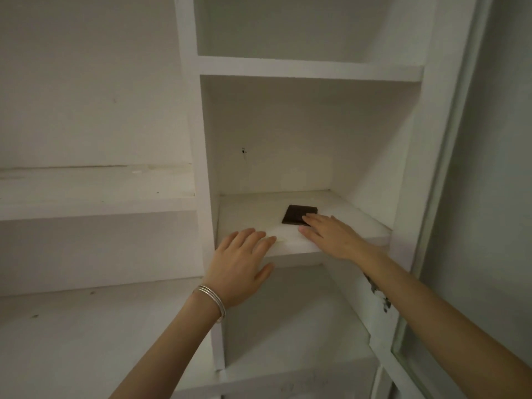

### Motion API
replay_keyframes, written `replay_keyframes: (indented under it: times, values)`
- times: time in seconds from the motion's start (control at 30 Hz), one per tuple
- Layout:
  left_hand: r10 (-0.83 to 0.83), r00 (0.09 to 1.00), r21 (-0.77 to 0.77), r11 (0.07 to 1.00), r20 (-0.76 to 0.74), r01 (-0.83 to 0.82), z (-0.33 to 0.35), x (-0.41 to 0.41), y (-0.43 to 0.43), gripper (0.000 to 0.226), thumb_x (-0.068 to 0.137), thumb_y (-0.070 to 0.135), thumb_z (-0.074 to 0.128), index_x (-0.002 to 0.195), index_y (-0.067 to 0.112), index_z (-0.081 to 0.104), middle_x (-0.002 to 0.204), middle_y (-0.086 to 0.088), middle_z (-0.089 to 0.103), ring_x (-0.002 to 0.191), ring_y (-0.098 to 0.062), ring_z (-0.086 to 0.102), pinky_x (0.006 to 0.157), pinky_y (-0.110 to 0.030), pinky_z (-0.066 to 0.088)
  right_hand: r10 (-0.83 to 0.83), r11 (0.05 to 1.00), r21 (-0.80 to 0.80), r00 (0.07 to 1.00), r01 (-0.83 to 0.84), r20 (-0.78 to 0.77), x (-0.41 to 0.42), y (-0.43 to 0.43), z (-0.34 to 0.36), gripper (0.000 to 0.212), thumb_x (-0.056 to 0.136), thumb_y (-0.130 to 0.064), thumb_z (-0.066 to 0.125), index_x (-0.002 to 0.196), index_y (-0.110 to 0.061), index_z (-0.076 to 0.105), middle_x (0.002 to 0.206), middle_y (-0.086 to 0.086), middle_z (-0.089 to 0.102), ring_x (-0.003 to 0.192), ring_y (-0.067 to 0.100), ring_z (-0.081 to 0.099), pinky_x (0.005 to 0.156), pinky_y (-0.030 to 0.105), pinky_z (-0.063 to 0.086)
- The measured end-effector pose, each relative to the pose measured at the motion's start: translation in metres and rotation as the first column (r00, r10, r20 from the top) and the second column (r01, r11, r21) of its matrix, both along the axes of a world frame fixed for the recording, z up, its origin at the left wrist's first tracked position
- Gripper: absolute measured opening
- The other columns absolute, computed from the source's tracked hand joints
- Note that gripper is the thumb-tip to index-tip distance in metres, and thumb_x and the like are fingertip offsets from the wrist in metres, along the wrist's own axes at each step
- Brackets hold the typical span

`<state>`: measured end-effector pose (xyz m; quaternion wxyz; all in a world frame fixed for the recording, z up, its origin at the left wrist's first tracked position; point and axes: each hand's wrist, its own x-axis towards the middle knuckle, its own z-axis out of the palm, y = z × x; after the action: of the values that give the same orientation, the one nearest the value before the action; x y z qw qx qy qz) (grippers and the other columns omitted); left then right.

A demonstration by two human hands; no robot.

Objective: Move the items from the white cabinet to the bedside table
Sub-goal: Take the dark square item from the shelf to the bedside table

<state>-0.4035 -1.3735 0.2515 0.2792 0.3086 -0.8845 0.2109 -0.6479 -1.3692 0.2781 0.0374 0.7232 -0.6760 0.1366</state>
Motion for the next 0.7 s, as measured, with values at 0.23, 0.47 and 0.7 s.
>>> replay_keyframes:
  times: [0.23,0.47,0.7]
  values:
    - [-0.013,1.0,-0.012,1.0,-0.01,0.013,-0.003,-0.006,-0.008,0.051,0.085,0.047,0.038,0.123,0.017,0.056,0.119,-0.004,0.061,0.112,-0.026,0.055,0.092,-0.04,0.044,0.161,0.972,-0.173,0.987,-0.16,-0.006,0.0,0.033,0.0,0.068,0.088,-0.064,0.026,0.134,-0.017,0.044,0.136,0.002,0.047,0.121,0.013,0.04,0.1,0.027,0.03]
    - [-0.17,0.984,-0.107,0.981,-0.059,0.163,-0.01,-0.023,-0.017,0.045,0.079,0.037,0.056,0.119,0.015,0.058,0.113,-0.002,0.062,0.108,-0.023,0.055,0.089,-0.037,0.043,0.386,0.867,-0.355,0.922,-0.35,0.035,-0.004,0.065,-0.007,0.044,0.092,-0.049,0.039,0.112,-0.018,0.063,0.108,-0.004,0.06,0.103,0.007,0.048,0.089,0.03,0.042]
    - [-0.421,0.889,-0.345,0.874,-0.181,0.344,-0.007,-0.039,-0.026,0.011,0.084,0.016,0.063,0.091,0.017,0.071,0.091,0.002,0.069,0.086,-0.019,0.062,0.083,-0.034,0.043,0.269,0.892,-0.407,0.955,-0.199,0.123,-0.014,0.067,-0.001,0.03,0.092,-0.037,0.046,0.101,-0.016,0.067,0.098,-0.005,0.065,0.094,0.007,0.054,0.082,0.035,0.048]
